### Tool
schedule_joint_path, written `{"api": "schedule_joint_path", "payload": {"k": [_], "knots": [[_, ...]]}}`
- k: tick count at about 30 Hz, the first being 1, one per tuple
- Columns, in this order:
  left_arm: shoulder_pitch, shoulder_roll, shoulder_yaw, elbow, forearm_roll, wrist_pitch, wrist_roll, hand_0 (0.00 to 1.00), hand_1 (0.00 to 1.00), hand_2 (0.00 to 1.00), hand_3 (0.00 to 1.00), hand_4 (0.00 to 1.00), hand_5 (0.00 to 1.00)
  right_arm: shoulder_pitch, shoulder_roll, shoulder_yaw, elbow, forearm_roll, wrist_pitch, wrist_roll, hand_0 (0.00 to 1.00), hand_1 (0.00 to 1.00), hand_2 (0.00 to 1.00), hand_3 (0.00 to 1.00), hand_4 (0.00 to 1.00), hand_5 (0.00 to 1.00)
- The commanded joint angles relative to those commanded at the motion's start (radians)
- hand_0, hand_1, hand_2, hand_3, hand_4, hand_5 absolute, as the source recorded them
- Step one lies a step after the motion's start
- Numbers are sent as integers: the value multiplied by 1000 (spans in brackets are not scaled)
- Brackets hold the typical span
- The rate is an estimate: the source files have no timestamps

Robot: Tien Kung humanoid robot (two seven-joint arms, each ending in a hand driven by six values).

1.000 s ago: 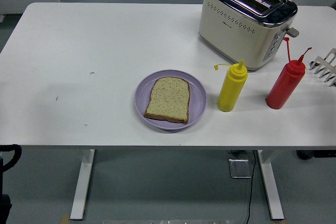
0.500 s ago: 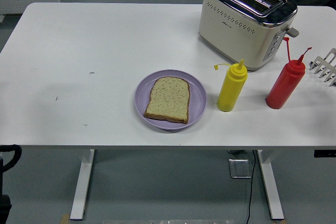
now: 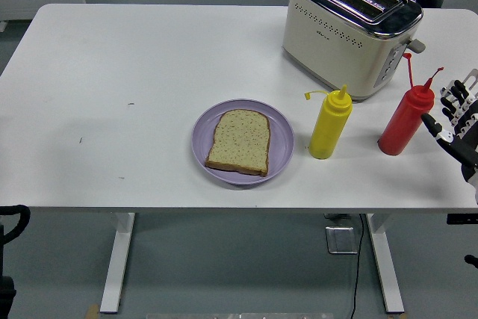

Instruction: Pick up the cup,pour liquid into bread,place the cup on the desk

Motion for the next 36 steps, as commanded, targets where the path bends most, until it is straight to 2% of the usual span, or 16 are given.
{"api": "schedule_joint_path", "payload": {"k": [12,21,22,27,28,33,34,36], "knots": [[0,-1,-4,0,0,0,0,719,735,733,667,637,998,85,44,-91,-67,-7,-66,0,994,945,998,998,954,320],[0,-2,-6,0,0,0,0,720,735,733,667,637,998,141,66,-147,-125,18,-136,8,981,925,995,998,953,319],[1,-2,-6,0,0,0,0,721,735,732,667,637,998,148,69,-156,-131,22,-151,5,932,871,927,998,950,315],[1,-2,-6,0,0,0,-1,721,735,732,667,637,998,171,80,-184,-153,40,-202,10,932,871,927,998,950,315],[1,-3,-7,0,0,0,-1,720,735,733,667,637,998,175,83,-189,-157,44,-210,11,855,796,789,941,939,307],[1,-3,-8,0,0,0,-1,720,735,733,667,637,998,193,94,-207,-174,67,-242,19,855,796,789,941,939,307],[1,-3,-8,1,0,0,-1,720,735,732,667,637,998,194,95,-209,-175,70,-246,21,725,664,634,802,925,291],[2,-3,-9,1,0,1,-1,720,735,732,667,637,998,200,98,-217,-180,79,-252,24,725,664,634,802,925,291]]}}
